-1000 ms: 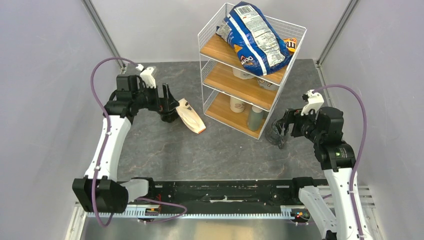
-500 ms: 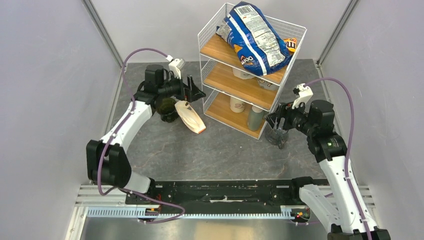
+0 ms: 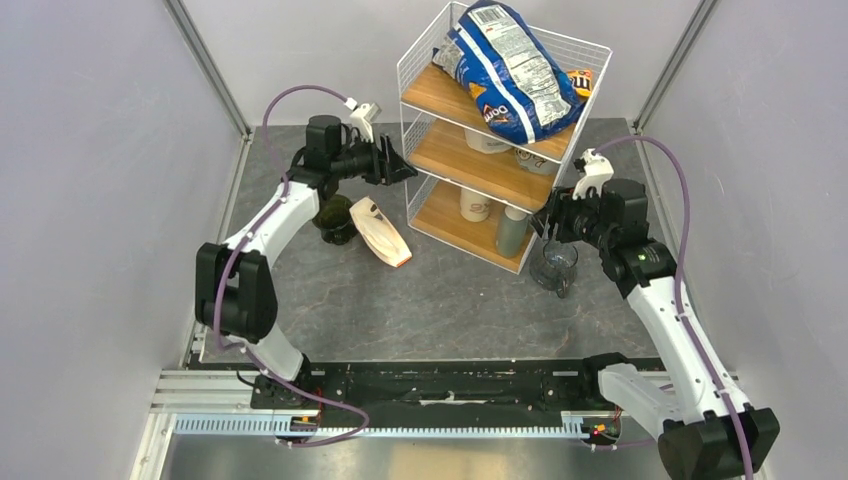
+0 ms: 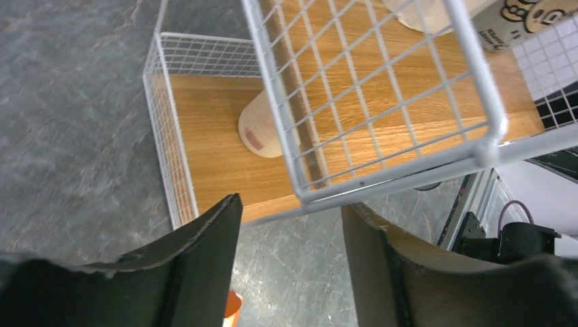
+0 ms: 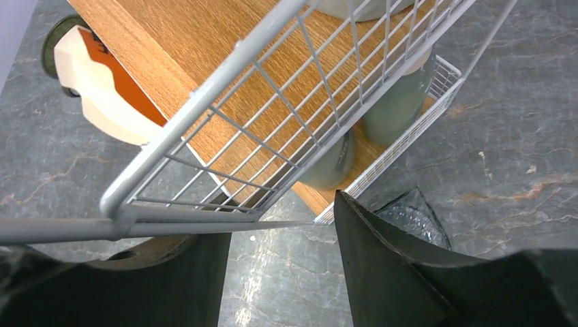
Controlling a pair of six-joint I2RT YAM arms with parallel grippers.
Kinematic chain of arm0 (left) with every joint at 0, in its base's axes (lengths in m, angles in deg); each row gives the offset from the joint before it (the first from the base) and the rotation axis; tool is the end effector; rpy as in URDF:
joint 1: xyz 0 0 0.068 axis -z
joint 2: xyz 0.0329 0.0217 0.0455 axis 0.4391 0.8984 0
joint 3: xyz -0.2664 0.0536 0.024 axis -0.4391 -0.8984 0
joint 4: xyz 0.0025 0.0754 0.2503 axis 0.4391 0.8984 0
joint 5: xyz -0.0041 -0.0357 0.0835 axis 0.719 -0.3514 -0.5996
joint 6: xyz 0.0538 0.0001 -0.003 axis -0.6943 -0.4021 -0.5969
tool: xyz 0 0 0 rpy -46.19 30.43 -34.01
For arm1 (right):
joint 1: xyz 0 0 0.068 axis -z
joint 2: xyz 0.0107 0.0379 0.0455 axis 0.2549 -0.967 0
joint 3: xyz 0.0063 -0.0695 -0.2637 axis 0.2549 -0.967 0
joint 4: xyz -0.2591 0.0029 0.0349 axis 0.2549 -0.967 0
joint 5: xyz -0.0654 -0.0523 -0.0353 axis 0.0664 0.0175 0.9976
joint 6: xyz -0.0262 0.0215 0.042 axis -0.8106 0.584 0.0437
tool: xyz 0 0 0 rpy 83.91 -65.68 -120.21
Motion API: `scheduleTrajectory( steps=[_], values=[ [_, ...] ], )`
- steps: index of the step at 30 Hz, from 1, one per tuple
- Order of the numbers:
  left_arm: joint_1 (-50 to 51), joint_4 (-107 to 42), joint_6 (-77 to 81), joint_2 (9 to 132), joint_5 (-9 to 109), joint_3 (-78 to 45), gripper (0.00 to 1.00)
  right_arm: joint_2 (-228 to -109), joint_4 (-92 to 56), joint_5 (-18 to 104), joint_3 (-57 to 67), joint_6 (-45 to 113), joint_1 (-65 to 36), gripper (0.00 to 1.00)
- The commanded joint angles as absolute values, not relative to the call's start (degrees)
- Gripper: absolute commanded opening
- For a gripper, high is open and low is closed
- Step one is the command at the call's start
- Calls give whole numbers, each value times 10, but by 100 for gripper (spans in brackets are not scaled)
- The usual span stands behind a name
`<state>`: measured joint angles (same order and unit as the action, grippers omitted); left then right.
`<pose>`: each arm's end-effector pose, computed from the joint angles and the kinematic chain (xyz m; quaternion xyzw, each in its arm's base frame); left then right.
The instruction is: Place the coffee filter in the dripper
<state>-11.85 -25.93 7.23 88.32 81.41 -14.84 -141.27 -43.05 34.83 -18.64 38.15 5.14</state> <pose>0.3625 -0.1151 0.3087 0.1690 0.7928 -0.4096 0.4185 0.2027 0.0442 0.3305 -0.0617 0.8450 0.2065 0.4894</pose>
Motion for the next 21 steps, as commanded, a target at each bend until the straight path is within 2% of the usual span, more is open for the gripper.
scheduleTrajectory(
  steps=[1, 3, 5, 9, 21],
  values=[
    [-112, -314, 95, 928, 838, -90, 55, -1444, -360, 433, -153, 386, 57, 62],
    [-112, -324, 101, 950, 842, -71, 45, -1453, -347, 439, -151, 384, 57, 60],
    [-112, -335, 106, 968, 844, -54, 39, -1469, -338, 446, -145, 378, 58, 59],
    [-111, -356, 118, 1000, 842, -24, 37, -1506, -299, 475, -137, 360, 67, 58],
    [-99, -360, 116, 1118, 813, 111, 37, -1645, -223, 451, -79, 336, 124, 58]
  ],
)
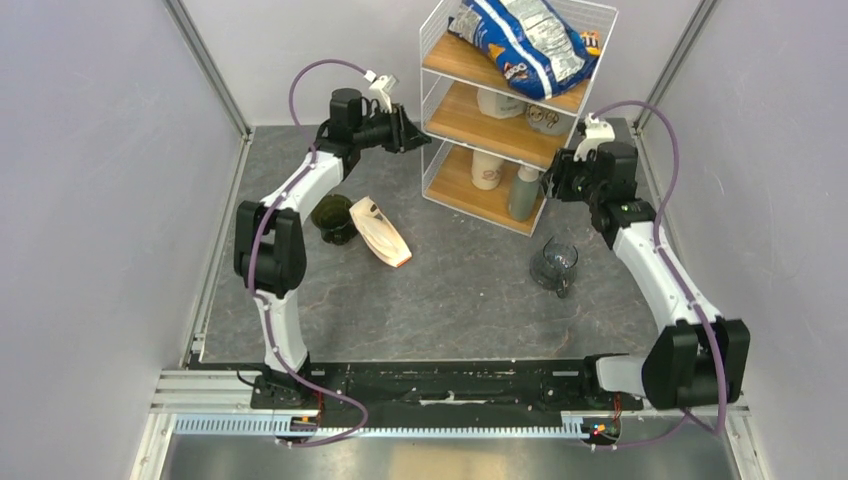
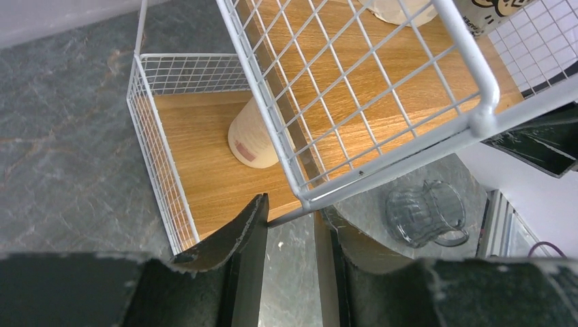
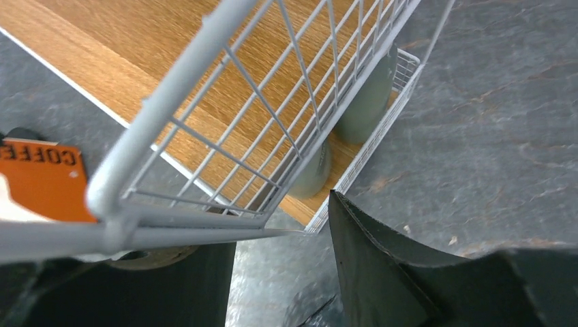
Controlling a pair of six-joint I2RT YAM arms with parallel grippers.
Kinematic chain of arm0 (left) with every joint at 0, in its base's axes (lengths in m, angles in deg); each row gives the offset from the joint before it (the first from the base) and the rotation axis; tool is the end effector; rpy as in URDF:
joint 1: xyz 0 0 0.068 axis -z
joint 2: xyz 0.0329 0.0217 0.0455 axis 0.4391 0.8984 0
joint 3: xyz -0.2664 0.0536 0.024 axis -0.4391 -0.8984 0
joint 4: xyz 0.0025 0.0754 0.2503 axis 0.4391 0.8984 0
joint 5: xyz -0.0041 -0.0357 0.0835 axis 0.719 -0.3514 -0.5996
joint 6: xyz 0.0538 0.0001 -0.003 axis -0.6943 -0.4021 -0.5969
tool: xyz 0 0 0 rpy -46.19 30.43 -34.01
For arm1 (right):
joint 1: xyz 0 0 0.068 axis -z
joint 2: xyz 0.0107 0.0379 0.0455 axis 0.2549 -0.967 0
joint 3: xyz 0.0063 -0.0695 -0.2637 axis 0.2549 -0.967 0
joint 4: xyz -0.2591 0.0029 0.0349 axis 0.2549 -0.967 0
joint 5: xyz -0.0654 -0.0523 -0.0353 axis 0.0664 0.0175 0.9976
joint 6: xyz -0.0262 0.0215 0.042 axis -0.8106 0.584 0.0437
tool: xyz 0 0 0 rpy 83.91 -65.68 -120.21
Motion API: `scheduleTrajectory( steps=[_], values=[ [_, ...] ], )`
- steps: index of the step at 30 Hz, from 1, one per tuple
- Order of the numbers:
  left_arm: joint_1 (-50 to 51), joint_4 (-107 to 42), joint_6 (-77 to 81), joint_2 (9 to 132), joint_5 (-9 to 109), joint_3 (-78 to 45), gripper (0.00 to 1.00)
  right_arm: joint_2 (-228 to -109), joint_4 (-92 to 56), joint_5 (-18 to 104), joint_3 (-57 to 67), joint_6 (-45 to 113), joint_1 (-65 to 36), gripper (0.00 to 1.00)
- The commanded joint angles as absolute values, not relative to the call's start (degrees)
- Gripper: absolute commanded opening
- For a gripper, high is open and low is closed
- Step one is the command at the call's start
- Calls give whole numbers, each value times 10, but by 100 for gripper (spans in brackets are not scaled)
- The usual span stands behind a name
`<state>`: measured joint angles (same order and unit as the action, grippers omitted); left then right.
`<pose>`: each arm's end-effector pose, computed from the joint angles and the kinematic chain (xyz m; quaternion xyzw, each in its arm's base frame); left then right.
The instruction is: Place the coffee filter in the dripper
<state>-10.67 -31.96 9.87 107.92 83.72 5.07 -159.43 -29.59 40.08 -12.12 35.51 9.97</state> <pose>0.4472 -0.1476 0.3001 0.1866 0.7606 -0.4392 0.4402 0.2876 0.0306 0.3204 -0.0231 0.8414 0.1367 0.5223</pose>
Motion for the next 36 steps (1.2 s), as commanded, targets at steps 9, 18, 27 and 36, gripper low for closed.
scheduleTrajectory(
  steps=[9, 18, 27, 36],
  values=[
    [-98, -342, 114, 1180, 804, 219, 42, -1716, -219, 400, -17, 308, 144, 60],
    [-114, -324, 105, 1069, 815, 118, 83, -1616, -361, 300, -25, 251, 173, 77],
    [-146, -258, 24, 873, 838, -71, 92, -1478, -693, 206, 9, 98, 181, 80],
    [-165, -125, -52, 717, 868, -155, 93, -1651, -1103, 152, 186, -439, 293, 75]
  ],
)
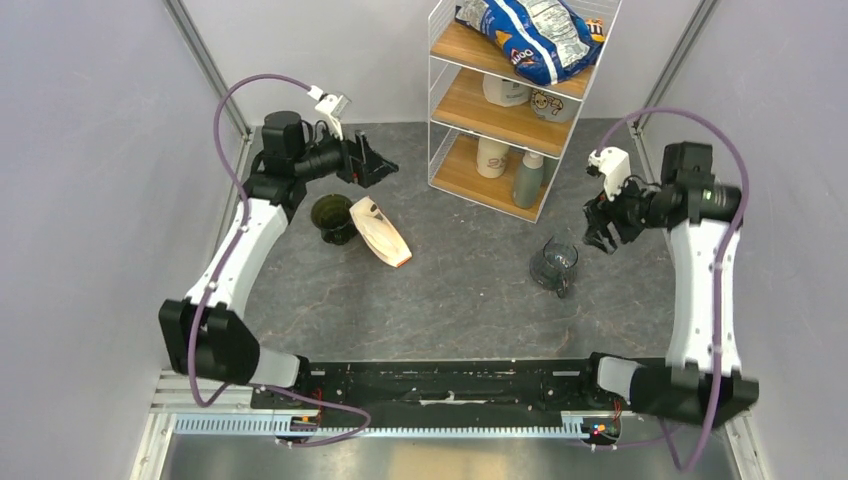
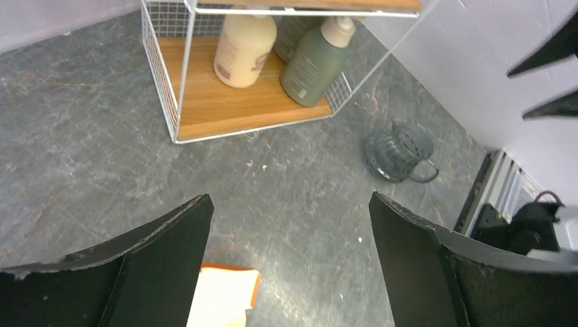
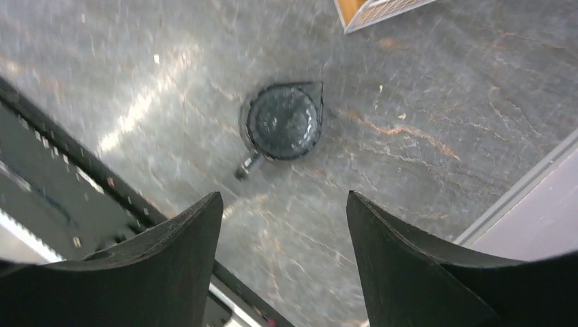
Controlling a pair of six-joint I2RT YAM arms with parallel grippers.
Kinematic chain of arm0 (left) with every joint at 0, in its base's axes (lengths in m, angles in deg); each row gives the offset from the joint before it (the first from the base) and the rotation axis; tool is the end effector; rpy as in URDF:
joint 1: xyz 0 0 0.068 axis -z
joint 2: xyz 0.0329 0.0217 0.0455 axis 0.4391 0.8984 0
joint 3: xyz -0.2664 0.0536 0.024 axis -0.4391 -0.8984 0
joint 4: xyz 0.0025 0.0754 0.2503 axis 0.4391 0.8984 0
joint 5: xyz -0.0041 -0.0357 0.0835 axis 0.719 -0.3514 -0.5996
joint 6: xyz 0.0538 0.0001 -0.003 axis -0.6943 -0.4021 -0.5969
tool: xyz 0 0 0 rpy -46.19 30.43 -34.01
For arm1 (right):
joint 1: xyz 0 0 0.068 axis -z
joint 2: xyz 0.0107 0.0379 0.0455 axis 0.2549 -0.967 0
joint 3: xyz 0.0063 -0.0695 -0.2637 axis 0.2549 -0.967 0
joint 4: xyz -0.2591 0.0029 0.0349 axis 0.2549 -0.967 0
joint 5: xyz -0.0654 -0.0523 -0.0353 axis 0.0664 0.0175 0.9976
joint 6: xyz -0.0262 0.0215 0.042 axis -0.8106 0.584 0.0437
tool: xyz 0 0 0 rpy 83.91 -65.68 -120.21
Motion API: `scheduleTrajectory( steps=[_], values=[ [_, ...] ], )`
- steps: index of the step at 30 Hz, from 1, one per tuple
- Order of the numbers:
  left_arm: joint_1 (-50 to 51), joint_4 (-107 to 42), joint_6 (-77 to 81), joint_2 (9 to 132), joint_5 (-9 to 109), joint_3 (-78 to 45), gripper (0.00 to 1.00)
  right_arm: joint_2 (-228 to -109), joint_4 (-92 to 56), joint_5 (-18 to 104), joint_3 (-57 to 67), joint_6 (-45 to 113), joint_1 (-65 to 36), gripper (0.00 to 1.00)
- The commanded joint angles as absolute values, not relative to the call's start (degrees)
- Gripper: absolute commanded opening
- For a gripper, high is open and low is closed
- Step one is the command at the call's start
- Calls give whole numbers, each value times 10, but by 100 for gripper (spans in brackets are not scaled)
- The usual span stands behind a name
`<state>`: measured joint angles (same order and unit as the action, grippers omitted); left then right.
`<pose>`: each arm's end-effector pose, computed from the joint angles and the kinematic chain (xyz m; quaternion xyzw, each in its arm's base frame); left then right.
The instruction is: Place the coffee filter in the dripper
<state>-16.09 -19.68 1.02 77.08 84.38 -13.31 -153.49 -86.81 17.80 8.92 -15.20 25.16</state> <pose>0.3216 -0.0808 0.3740 0.2129 0.7521 -0.3851 0.4906 0.1959 -0.0163 0.3855 -0.3334 0.8573 0.1131 0.3756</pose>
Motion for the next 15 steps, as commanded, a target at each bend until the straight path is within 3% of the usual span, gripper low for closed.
scheduleTrajectory(
  steps=[1, 8, 15],
  values=[
    [-165, -120, -51, 702, 867, -162, 93, -1678, -1133, 164, 207, -491, 304, 74],
    [-165, -84, -42, 651, 847, -184, 94, -1756, -1091, 228, 155, -731, 350, 73],
    [-165, -42, -44, 631, 830, -177, 94, -1826, -1028, 205, 110, -792, 348, 73]
  ],
)
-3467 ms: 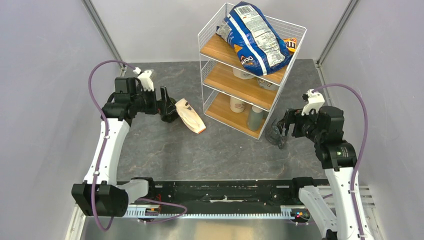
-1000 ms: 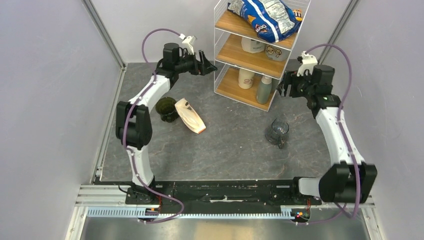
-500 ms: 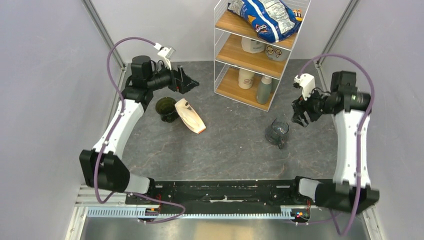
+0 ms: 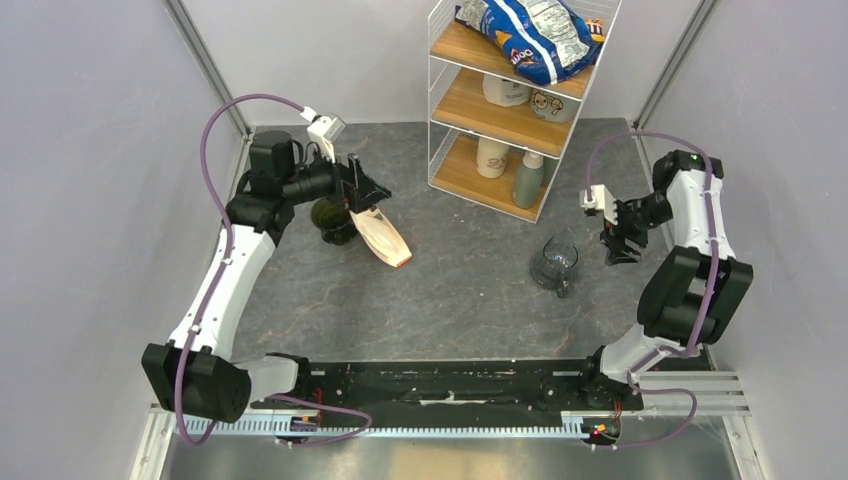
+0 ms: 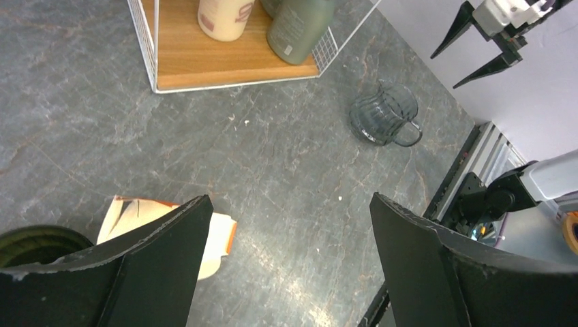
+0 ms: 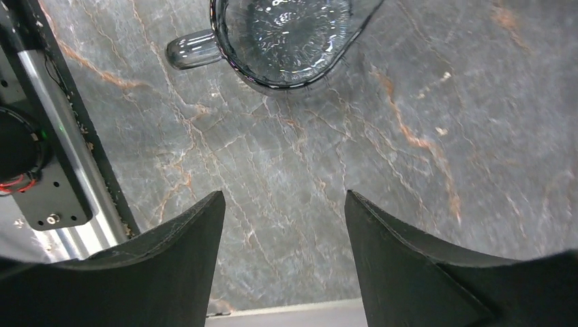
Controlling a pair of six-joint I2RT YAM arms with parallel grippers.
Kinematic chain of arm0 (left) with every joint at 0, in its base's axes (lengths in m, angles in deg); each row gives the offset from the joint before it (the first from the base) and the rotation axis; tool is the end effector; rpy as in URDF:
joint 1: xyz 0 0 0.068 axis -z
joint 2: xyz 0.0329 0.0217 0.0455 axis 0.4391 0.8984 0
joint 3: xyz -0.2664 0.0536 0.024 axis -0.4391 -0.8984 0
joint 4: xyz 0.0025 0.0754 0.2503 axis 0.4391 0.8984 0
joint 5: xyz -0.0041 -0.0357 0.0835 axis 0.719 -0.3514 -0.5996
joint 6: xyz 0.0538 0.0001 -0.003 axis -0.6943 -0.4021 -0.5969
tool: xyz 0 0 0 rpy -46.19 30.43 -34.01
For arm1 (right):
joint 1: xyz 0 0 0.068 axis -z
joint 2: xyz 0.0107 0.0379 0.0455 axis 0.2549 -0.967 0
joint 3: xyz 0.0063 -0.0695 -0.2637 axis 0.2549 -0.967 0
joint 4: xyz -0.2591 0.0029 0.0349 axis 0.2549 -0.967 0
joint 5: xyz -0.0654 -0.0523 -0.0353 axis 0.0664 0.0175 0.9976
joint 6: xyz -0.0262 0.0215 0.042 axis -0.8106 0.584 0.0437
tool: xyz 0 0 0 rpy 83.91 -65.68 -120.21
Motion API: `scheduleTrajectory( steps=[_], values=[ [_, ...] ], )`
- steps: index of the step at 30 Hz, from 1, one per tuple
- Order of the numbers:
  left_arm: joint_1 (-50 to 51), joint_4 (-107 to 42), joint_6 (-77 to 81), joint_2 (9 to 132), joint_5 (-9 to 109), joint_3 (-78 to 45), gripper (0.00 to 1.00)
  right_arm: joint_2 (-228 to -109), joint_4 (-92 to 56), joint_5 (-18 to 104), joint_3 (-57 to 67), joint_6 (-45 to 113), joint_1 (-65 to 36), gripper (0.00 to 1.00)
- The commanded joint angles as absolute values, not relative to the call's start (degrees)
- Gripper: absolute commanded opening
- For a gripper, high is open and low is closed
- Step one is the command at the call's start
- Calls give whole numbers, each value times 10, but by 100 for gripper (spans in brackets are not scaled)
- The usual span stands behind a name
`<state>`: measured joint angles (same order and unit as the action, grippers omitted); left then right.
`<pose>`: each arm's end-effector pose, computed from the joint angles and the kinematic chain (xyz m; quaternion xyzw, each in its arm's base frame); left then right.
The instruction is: Place the coffee filter in the dripper
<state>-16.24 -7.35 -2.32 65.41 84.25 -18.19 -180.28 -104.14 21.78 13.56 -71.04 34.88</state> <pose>0.2620 -0.0696 0.3818 0.2194 0.7723 -0.3737 0.4645 0.2643 -0.0785 0.2957 -0.6022 0.7579 0.1615 0.1919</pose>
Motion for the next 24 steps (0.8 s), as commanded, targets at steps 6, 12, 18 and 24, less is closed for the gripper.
scheduleTrajectory(
  steps=[6, 12, 18, 24],
  values=[
    [-166, -1, -63, 624, 814, -166, 94, -1842, -948, 193, 41, -784, 336, 72],
    [-166, 36, -88, 624, 802, -155, 94, -1858, -895, 188, 6, -758, 314, 69],
    [-166, 49, -91, 620, 799, -158, 94, -1885, -866, 186, 7, -747, 281, 68],
    [-172, 57, -104, 607, 779, -174, 94, -1898, -881, 173, 24, -756, 236, 67]
  ],
)
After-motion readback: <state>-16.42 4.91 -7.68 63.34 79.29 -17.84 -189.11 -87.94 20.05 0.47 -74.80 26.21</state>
